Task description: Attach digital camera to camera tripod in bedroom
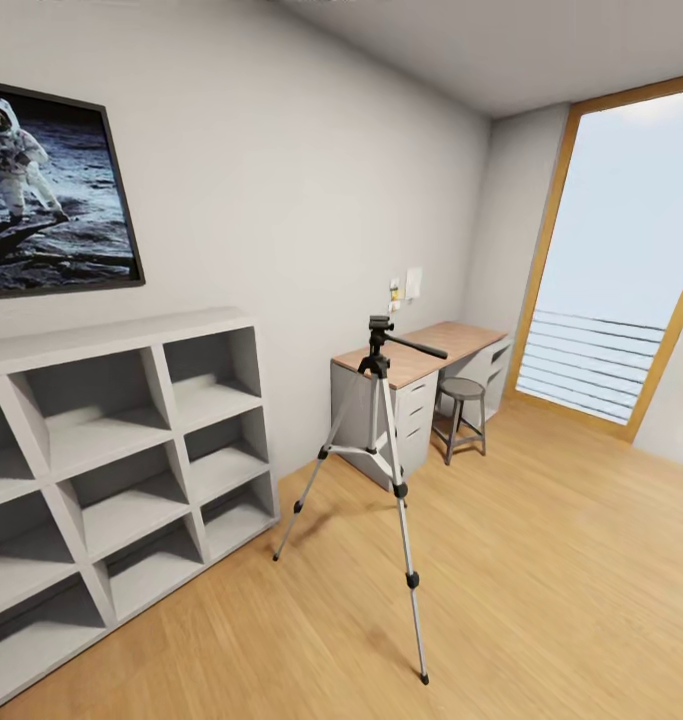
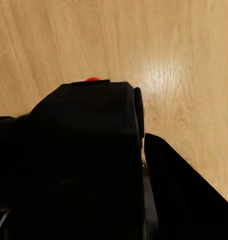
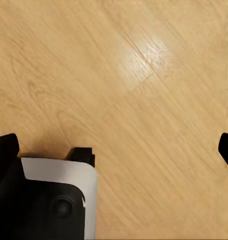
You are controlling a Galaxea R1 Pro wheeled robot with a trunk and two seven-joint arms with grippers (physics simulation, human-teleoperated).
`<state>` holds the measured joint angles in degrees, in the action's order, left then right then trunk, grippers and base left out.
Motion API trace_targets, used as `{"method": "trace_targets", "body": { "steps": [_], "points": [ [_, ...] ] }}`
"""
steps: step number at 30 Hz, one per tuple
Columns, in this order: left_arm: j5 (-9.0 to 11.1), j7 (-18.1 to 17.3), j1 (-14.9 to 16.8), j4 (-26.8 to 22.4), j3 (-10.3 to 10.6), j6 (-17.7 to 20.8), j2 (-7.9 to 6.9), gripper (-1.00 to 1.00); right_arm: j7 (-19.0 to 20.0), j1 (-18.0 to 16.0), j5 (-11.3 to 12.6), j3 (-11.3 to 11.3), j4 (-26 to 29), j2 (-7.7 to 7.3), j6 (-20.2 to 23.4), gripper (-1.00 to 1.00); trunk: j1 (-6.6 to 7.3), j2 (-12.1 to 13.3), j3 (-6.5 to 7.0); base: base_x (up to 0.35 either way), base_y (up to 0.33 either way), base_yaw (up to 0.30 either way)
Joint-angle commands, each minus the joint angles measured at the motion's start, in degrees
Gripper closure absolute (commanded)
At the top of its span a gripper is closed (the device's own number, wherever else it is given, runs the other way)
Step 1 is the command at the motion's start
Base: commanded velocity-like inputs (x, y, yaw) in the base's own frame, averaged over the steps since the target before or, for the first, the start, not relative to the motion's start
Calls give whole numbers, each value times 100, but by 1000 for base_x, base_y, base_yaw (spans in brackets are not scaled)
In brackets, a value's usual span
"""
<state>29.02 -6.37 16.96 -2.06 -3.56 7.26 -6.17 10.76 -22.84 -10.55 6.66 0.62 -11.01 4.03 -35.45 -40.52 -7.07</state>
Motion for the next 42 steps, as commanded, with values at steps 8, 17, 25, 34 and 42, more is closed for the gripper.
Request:
{"method": "trace_targets", "body": {
  "steps": [8, 17, 25, 34, 42],
  "points": [
    [-580, 3, -205, 188, -37, -487, 311, 100, -545, 703, -120, 61, -244, 29, -596, -100, 175, 315, 135, 0, 0, 0],
    [-619, 36, -332, 192, -34, -528, 287, 100, -562, 804, -123, 63, -255, 109, -588, -100, 373, 676, 297, 0, 0, 0],
    [-625, 278, -401, 189, -35, -533, 276, 100, -534, 814, -120, 66, -256, 130, -631, -100, 548, 997, 441, 0, 0, 0],
    [-626, 340, -415, 192, -31, -533, 276, 100, -537, 816, -113, 72, -256, 134, -648, -100, 746, 1358, 602, 0, 0, 0],
    [-626, 347, -421, 196, -30, -533, 274, 100, -539, 816, -113, 70, -256, 134, -630, -100, 922, 1679, 746, 0, 0, 0]
  ]
}}
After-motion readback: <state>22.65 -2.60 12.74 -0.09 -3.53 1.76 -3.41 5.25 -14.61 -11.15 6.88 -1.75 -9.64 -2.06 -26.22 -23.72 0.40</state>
